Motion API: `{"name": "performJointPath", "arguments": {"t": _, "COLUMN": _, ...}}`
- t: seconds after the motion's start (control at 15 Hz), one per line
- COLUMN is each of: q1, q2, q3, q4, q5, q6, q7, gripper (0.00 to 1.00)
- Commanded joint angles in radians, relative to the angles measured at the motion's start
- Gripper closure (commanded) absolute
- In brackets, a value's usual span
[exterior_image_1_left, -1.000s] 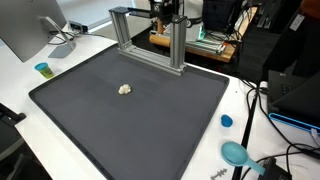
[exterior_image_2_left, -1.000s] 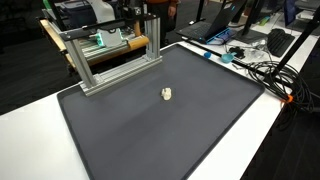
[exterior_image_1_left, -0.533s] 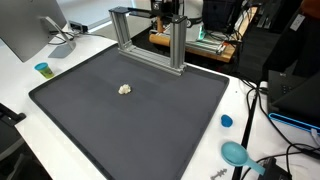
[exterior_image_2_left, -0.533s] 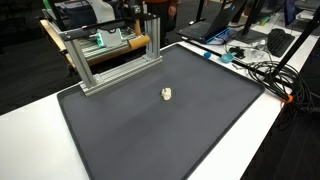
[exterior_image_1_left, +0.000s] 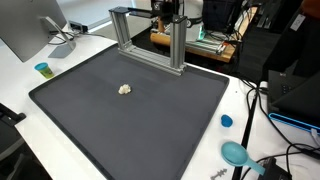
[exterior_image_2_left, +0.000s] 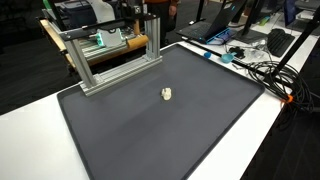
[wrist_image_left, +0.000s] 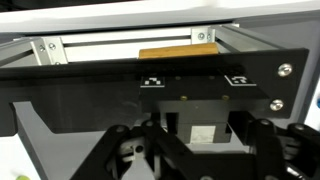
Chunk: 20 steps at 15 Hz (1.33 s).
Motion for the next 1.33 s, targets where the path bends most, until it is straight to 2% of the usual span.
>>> {"name": "performJointPath", "arguments": {"t": 0.0, "q1": 0.019, "q2": -0.031, "q3": -0.034, "q4": -0.003, "q5": 0.013, "q6": -0.058, "q7": -0.079, "gripper": 0.55}}
{"name": "performJointPath", "arguments": {"t": 0.2, "q1": 0.03, "q2": -0.036, "q3": -0.046, "q4": 0.0, "q5": 0.019, "q6": -0.073, "q7": -0.124, "gripper": 0.77}}
{"name": "performJointPath", "arguments": {"t": 0.27, "q1": 0.03, "q2": -0.04, "q3": -0.045, "q4": -0.001, "q5": 0.017, "q6": -0.071, "q7": -0.126, "gripper": 0.78}}
{"name": "performJointPath", "arguments": {"t": 0.47, "q1": 0.026, "q2": -0.048, "q3": -0.04, "q4": -0.005, "q5": 0.024, "q6": -0.036, "q7": -0.112, "gripper": 0.78}}
{"name": "performJointPath", "arguments": {"t": 0.8, "q1": 0.016, "q2": -0.002, "q3": -0.012, "q4": 0.026, "q5": 0.068, "q6": 0.139, "q7": 0.002, "gripper": 0.78}}
{"name": "performJointPath", "arguments": {"t": 1.0, "q1": -0.011, "q2": 0.082, "q3": 0.054, "q4": 0.084, "q5": 0.024, "q6": 0.262, "q7": 0.096, "gripper": 0.78}}
{"name": "performJointPath", "arguments": {"t": 1.27, "q1": -0.041, "q2": 0.226, "q3": 0.145, "q4": 0.214, "q5": -0.028, "q6": 0.289, "q7": 0.218, "gripper": 0.78}}
